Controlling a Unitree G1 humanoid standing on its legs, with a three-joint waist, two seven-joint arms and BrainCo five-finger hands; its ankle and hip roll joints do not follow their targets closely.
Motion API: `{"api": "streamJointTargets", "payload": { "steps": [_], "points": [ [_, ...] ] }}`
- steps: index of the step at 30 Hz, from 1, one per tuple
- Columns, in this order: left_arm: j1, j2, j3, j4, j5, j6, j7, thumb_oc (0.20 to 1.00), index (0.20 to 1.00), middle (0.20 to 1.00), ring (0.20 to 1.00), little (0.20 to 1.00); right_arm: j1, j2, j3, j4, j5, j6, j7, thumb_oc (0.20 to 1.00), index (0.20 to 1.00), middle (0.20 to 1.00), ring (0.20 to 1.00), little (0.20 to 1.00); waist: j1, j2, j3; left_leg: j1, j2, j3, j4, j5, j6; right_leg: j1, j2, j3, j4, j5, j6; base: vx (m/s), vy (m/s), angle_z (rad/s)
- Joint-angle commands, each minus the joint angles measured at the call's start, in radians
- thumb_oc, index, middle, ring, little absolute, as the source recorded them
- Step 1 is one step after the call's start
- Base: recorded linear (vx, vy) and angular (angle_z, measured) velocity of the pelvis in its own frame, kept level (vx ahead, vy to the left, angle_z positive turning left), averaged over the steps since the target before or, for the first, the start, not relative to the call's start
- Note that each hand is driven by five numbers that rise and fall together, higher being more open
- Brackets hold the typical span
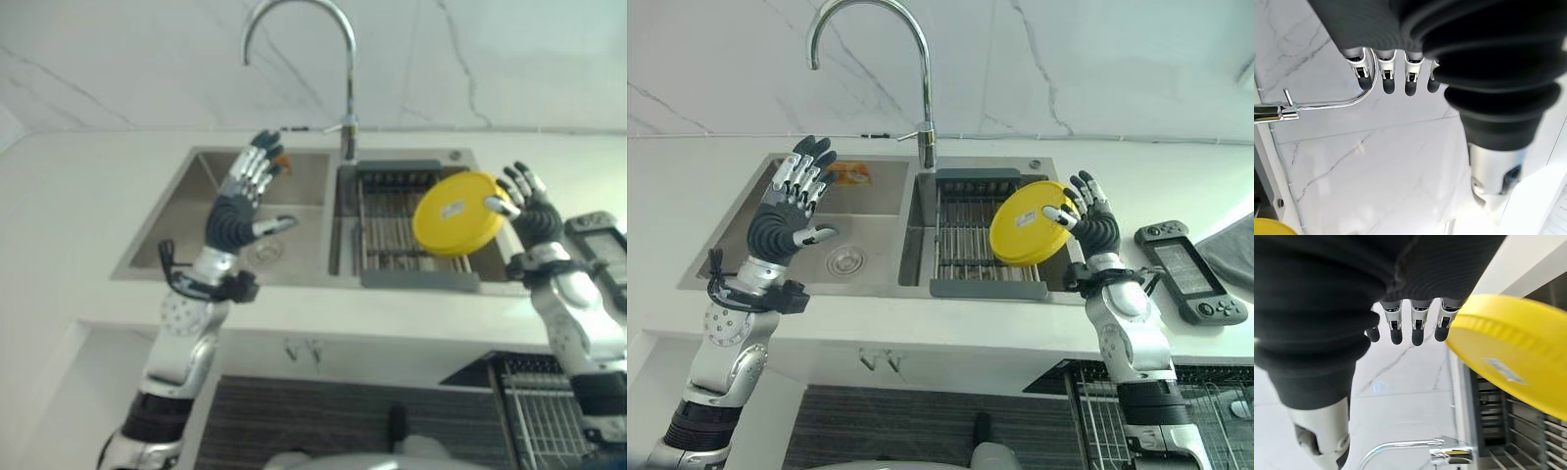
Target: Place the dishes in the dishwasher.
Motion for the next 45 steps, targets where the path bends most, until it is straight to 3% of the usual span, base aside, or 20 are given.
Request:
{"api": "streamJointTargets", "payload": {
  "steps": [1, 21, 36, 45],
  "points": [
    [-0.024, 0.070, 0.004, 0.004, 0.014, -0.036, 0.000, 1.000, 1.000, 1.000, 1.000, 1.000, -0.069, 0.009, -0.048, 0.000, -0.006, -0.076, -0.020, 1.000, 1.000, 1.000, 1.000, 1.000, 0.000, -0.036, -0.062, -0.069, -0.027, -0.029, 0.000, 0.017, 0.030, 0.134, -0.032, -0.006, 0.001, -0.148, 0.055, 0.00, 0.000, 0.00],
    [-0.031, 0.074, -0.014, 0.028, 0.003, -0.038, 0.002, 1.000, 1.000, 1.000, 1.000, 1.000, -0.117, -0.029, -0.098, 0.120, 0.084, -0.071, -0.071, 1.000, 1.000, 1.000, 1.000, 1.000, 0.013, -0.036, -0.078, -0.065, -0.025, -0.027, 0.000, 0.014, 0.026, 0.139, -0.021, 0.004, 0.001, -0.158, 0.052, 0.00, 0.000, 0.00],
    [-0.067, 0.099, -0.047, 0.056, -0.006, -0.020, 0.021, 1.000, 1.000, 1.000, 1.000, 1.000, -0.184, -0.042, -0.066, 0.394, 0.306, 0.065, -0.045, 1.000, 1.000, 1.000, 1.000, 1.000, 0.036, -0.037, -0.080, -0.064, -0.021, -0.030, 0.000, 0.021, 0.018, 0.151, -0.021, -0.019, 0.001, -0.163, 0.047, 0.00, 0.000, 0.00],
    [-0.075, 0.109, -0.051, 0.058, -0.008, -0.011, 0.027, 1.000, 1.000, 1.000, 1.000, 1.000, -0.201, -0.046, -0.044, 0.429, 0.360, 0.097, 0.002, 1.000, 1.000, 1.000, 1.000, 1.000, 0.040, -0.037, -0.078, -0.061, -0.022, -0.030, 0.000, 0.021, 0.018, 0.157, -0.020, -0.024, 0.001, -0.166, 0.047, 0.00, 0.000, 0.00]
  ]
}}
